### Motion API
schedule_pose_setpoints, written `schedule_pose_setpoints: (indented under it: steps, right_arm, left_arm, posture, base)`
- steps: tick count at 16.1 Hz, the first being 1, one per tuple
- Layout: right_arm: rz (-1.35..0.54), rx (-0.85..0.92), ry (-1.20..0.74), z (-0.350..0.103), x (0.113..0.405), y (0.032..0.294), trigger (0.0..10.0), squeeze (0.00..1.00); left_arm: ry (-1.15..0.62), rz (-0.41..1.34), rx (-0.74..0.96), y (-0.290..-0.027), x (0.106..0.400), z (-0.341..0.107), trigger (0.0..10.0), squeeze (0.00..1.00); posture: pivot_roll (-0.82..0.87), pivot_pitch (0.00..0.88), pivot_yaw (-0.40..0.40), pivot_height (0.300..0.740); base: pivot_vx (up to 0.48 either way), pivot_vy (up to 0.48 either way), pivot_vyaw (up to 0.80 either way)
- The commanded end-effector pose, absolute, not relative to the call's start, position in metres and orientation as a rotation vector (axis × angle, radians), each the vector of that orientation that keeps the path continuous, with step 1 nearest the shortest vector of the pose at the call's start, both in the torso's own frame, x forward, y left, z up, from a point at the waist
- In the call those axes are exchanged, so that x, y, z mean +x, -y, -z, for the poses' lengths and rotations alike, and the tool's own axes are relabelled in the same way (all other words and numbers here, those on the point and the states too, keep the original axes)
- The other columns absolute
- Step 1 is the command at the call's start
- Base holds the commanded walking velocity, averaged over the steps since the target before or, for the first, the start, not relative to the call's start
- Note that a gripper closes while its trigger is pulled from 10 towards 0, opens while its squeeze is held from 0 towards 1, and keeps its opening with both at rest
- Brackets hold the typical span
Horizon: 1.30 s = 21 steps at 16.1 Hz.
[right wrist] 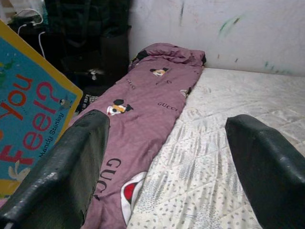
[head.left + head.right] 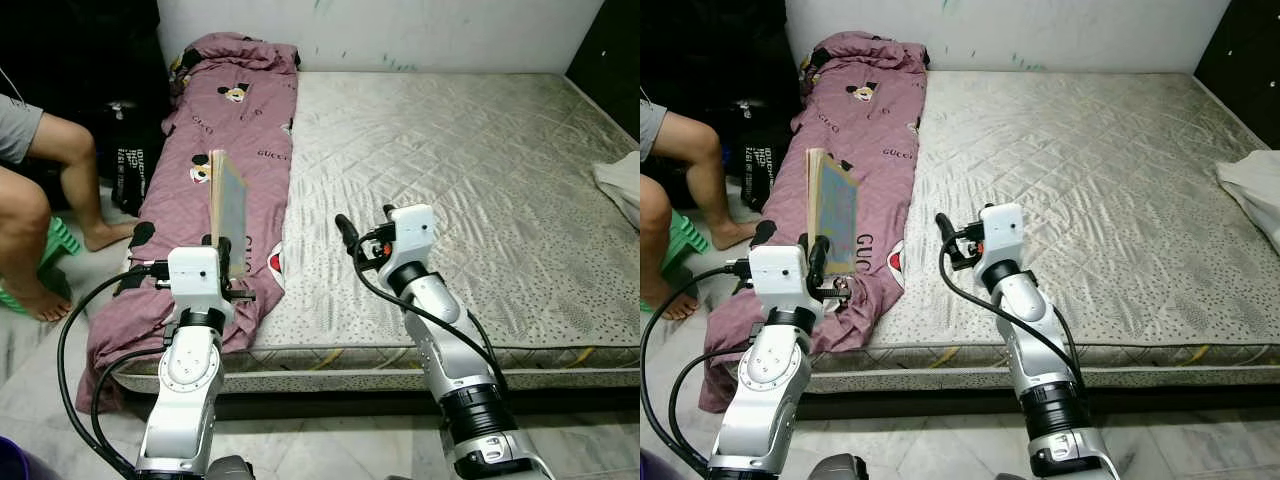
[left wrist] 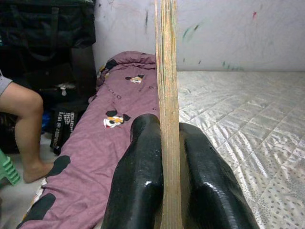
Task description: Clean up the room
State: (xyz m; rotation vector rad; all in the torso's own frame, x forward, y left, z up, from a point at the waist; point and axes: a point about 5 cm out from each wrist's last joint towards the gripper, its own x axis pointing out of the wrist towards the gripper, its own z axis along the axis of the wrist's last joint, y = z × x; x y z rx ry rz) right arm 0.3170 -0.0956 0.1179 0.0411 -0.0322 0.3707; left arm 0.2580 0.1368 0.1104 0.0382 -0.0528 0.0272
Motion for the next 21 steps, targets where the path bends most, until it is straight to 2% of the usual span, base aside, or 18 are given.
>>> schedule_pose_setpoints:
  steps: [1, 8, 14, 21]
  right_arm:
    - [-0.381, 0.049, 0.046, -0.1242, 0.3197, 0.0935, 10.0, 0.00]
    - [-0.385, 0.060, 0.042, -0.1231, 0.3211, 0.0895, 10.0, 0.00]
    - [-0.385, 0.056, 0.042, -0.1236, 0.3234, 0.0901, 10.0, 0.00]
    - [-0.386, 0.051, 0.042, -0.1238, 0.3250, 0.0910, 10.0, 0.00]
  left_arm:
    - [0.107, -0.028, 0.045, -0.1380, 0.2580, -0.1211, 10.0, 0.00]
    - [0.111, -0.024, 0.048, -0.1417, 0.2575, -0.1236, 10.0, 0.00]
    - [0.118, -0.028, 0.049, -0.1400, 0.2579, -0.1241, 10.0, 0.00]
    - [0.139, -0.021, 0.023, -0.1399, 0.2593, -0.1265, 10.0, 0.00]
  posture:
    - [-0.07, 0.019, -0.009, 0.740]
    - [-0.06, 0.018, -0.008, 0.740]
    - [-0.06, 0.012, -0.010, 0.740]
    - [-0.06, 0.008, -0.015, 0.740]
  base:
    - [0.000, 0.000, 0.00]
    - [0.000, 0.000, 0.00]
    - [0.000, -0.324, 0.00]
    - [0.000, 0.000, 0.00]
